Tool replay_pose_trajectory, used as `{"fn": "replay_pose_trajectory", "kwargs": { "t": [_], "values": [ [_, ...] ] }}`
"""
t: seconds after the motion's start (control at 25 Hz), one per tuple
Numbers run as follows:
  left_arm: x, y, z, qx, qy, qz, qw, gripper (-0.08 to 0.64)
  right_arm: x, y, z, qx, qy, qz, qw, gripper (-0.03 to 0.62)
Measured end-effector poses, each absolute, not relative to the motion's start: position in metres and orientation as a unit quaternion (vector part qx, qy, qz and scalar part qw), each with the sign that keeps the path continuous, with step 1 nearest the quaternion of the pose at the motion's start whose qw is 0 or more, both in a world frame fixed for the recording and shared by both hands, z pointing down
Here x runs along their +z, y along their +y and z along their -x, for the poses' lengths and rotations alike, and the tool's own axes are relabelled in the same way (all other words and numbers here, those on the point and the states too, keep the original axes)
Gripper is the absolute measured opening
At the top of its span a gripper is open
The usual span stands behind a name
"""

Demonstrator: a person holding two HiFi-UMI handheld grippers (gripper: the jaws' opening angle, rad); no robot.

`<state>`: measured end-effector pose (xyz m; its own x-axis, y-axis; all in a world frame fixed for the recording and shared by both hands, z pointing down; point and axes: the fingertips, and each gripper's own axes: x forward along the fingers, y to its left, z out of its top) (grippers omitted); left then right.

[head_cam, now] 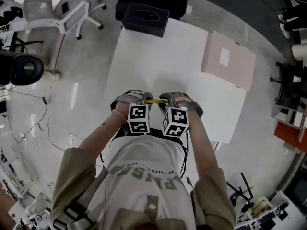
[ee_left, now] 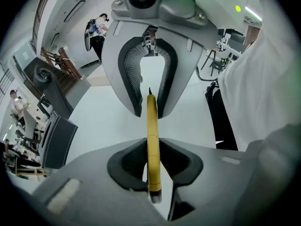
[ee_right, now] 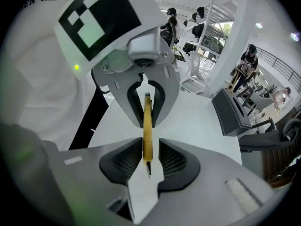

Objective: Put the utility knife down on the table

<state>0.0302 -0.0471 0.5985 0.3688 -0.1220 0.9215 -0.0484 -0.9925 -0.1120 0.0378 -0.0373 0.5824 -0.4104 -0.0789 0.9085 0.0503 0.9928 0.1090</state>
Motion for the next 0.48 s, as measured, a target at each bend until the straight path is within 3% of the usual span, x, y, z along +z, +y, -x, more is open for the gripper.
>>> {"fn": "replay_pose_trajectory", "kwargs": {
  "t": [0.2,0.48],
  "values": [
    [0.6019,-0.0486,-0.0295,-0.564,0.049,0.824,0.038,0.077,0.5891,-0.0338,-0.037,-0.059,-0.833,0.01,0.551,0.075],
    [0.6054,-0.0456,-0.03,-0.56,0.044,0.826,0.042,0.078,0.5899,-0.0301,-0.0362,-0.029,-0.839,0.016,0.544,0.067]
  ]
}}
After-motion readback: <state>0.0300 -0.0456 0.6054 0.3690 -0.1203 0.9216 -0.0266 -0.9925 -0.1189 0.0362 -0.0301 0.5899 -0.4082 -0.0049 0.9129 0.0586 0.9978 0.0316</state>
